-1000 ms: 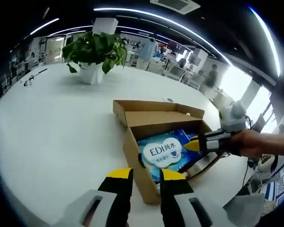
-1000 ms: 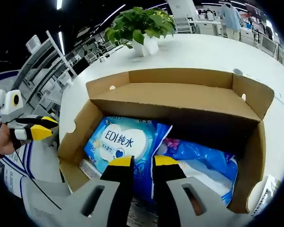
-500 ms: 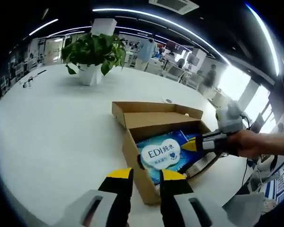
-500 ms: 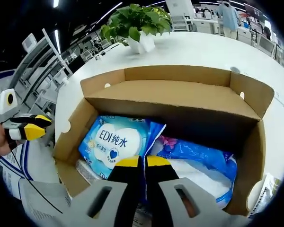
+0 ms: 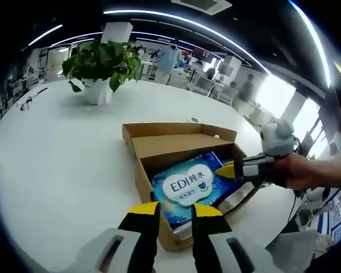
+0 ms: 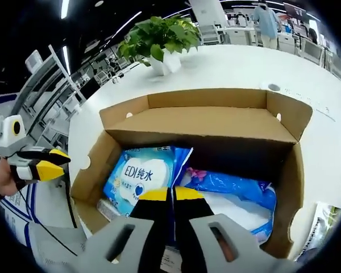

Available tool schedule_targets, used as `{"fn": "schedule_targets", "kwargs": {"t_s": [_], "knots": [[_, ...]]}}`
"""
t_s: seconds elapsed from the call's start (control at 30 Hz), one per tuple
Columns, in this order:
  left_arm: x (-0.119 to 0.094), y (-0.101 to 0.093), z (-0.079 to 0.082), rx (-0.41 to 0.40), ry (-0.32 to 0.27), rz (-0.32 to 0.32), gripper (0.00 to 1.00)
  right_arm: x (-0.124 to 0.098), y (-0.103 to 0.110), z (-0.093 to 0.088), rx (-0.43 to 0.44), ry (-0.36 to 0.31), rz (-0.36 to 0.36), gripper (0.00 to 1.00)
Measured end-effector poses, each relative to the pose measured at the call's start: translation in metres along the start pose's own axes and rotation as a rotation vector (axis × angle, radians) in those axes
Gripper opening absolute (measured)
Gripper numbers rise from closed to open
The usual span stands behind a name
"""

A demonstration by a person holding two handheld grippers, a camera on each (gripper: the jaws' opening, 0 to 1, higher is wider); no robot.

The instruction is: Operate the shoe box by opening the lid, removing the specified soft item, and placing it in the target area until the item is outside and the box remains undamaged.

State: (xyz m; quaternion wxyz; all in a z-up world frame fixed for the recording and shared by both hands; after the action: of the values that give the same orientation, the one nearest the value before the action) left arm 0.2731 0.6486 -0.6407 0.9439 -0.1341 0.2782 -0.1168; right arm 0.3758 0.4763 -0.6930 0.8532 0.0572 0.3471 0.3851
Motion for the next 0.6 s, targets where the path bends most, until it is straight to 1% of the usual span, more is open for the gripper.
{"fn": "schedule_targets", "kwargs": {"t_s": [0.13, 0.37, 0.43, 0.6], "knots": [[0.003, -0.004, -0.001, 0.003, 0.003, -0.006, 0.22, -0.003, -0.005, 0.003, 0.004, -0.008, -0.003, 0.00], [0.014, -0.009, -0.002, 0.010, 0.016, -0.025, 0.22, -0.012, -0.013, 0.005, 0.015, -0.031, -0.017, 0.00], [0.018, -0.014, -0.003, 0.015, 0.024, -0.033, 0.22, -0.017, -0.014, 0.007, 0.042, -0.049, -0.025, 0.00], [0.027, -0.024, -0.009, 0.019, 0.051, -0.048, 0.22, -0.026, -0.021, 0.011, 0.062, -0.078, -0.044, 0.00]]}}
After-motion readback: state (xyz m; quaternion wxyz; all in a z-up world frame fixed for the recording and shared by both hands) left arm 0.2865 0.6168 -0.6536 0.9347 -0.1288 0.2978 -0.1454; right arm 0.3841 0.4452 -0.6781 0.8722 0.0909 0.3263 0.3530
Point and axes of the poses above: the point that each gripper's makers call its tool centre point, and the gripper's own axes: x roughly forward along the fingers, y roughly to its left, z roughly out of its top, the point moved 4 cm from there along -x, roughly backward along the fingers, and after that the axes turned 10 degrees about -y, right-handed, at the moved point
